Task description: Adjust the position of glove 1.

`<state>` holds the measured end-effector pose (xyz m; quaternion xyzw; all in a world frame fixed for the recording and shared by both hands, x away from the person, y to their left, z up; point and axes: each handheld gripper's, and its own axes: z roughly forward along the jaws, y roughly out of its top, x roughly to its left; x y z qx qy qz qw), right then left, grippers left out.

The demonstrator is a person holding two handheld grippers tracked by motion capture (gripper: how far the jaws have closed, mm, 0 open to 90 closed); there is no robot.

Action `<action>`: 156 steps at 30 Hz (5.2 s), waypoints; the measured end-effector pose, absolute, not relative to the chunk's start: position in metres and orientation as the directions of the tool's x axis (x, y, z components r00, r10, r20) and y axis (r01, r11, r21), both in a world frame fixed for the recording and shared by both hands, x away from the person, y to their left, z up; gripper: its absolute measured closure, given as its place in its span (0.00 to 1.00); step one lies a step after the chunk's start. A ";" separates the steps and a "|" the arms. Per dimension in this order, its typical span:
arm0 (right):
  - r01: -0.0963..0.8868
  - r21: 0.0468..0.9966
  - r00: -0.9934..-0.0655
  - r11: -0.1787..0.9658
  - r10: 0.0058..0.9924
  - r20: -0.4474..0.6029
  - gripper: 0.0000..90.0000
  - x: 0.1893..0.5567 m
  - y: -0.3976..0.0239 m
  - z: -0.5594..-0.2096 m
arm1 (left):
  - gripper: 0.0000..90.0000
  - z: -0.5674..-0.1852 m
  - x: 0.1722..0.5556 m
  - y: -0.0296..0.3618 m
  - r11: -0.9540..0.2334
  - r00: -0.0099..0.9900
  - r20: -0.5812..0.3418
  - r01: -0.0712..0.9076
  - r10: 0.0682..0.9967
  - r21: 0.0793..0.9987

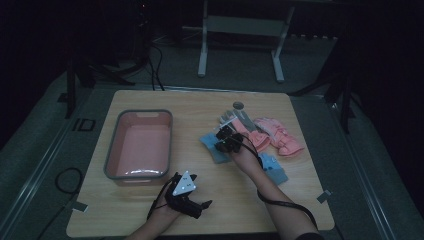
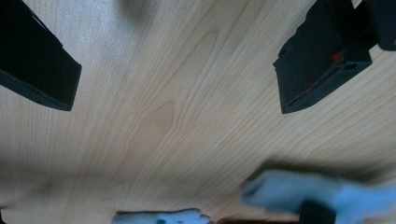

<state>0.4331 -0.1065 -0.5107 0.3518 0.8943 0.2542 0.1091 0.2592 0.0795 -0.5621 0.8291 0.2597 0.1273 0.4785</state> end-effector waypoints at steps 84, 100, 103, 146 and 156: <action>0.564 0.475 -0.746 0.676 0.663 -0.058 0.69 0.386 -0.296 -0.512 | 0.00 -0.562 0.260 0.075 -0.436 0.832 -0.024 0.314 0.554 0.844; 0.676 0.520 -0.588 0.522 0.808 -0.047 0.96 0.363 -0.283 -0.521 | 0.00 -0.562 0.259 0.074 -0.440 0.832 -0.020 0.314 0.555 0.842; 0.718 0.544 -0.512 0.435 0.859 -0.010 0.96 0.351 -0.281 -0.510 | 0.00 -0.562 0.259 0.074 -0.441 0.832 -0.019 0.313 0.554 0.841; 0.716 0.579 -0.488 0.391 0.873 0.012 0.72 0.327 -0.291 -0.511 | 0.00 -0.563 0.260 0.073 -0.450 0.837 -0.024 0.317 0.546 0.835; 0.617 0.548 -0.657 0.564 0.753 -0.035 0.68 0.328 -0.295 -0.519 | 0.00 -0.563 0.261 0.073 -0.449 0.838 -0.030 0.322 0.545 0.833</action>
